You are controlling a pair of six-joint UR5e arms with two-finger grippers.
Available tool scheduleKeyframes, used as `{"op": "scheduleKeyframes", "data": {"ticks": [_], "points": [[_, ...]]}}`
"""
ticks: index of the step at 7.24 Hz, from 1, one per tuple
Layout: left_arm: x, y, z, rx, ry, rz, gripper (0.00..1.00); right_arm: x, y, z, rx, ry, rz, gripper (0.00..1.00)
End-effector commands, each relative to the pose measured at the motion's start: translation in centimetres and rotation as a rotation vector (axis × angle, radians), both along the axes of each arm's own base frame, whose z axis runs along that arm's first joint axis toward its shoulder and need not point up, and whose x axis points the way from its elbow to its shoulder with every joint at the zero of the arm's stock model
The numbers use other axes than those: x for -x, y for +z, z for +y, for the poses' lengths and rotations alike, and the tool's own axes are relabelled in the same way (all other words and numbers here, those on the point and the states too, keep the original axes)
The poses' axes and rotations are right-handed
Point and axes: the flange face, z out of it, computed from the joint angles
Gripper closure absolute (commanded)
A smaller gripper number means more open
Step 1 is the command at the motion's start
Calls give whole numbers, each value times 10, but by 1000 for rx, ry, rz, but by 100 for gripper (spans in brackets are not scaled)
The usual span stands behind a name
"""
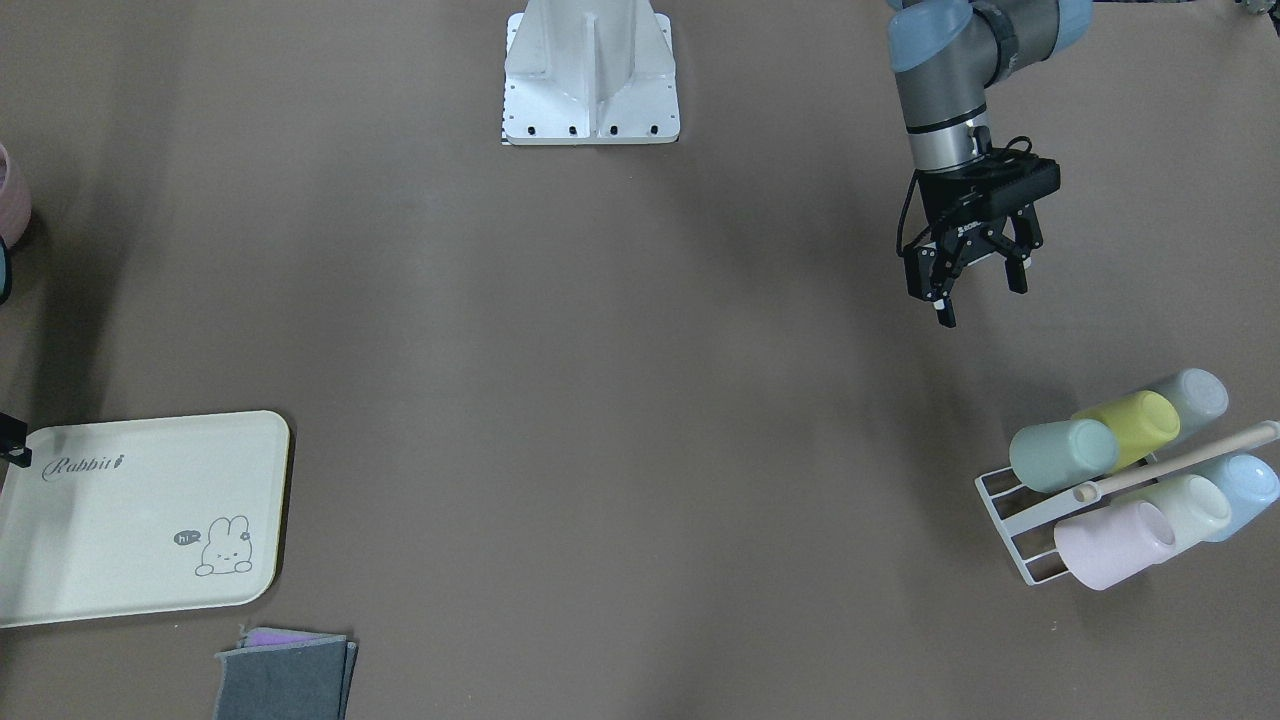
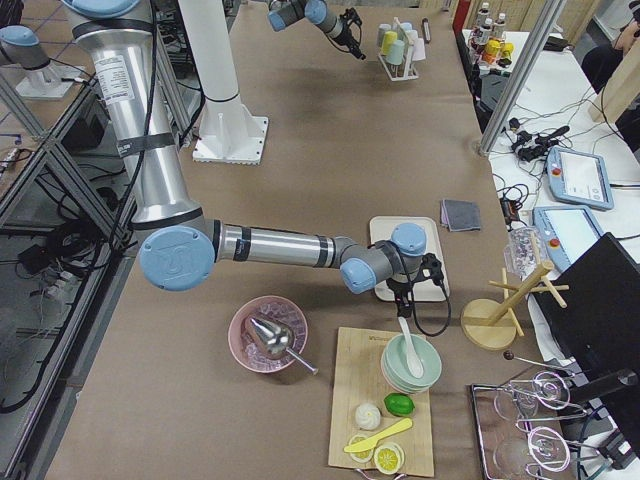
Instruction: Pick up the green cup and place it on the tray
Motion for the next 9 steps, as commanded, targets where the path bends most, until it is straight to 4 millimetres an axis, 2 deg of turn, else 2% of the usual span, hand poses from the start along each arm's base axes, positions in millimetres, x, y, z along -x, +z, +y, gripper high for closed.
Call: {"op": "scheduleKeyframes", "data": {"ticks": [1,2,3,4,5,6,7,8,9], "points": [[-17,60,-5,-111,-66,18,2,7,-5,-4,-16,-6,-6,9],[-20,87,-12,-178,-111,-5,2,7,-3,-4,-14,-5,-4,13],[-27,89,-9,-267,-104,-74,2,7,3,-4,-1,-6,0,13],[-25,84,-11,-323,-125,-121,2,7,5,-6,1,-5,3,13],[-26,69,-15,-367,-158,-75,2,7,10,-5,10,-6,5,15],[-23,62,-14,-403,-168,-29,2,7,10,-5,11,-7,3,19],[-35,65,-19,-415,-151,-19,2,7,10,-5,11,-7,3,26],[-46,94,-23,-405,-143,-32,3,8,9,-5,9,-8,4,35],[-62,101,-30,-416,-141,7,3,8,7,-7,6,-6,3,45]]}}
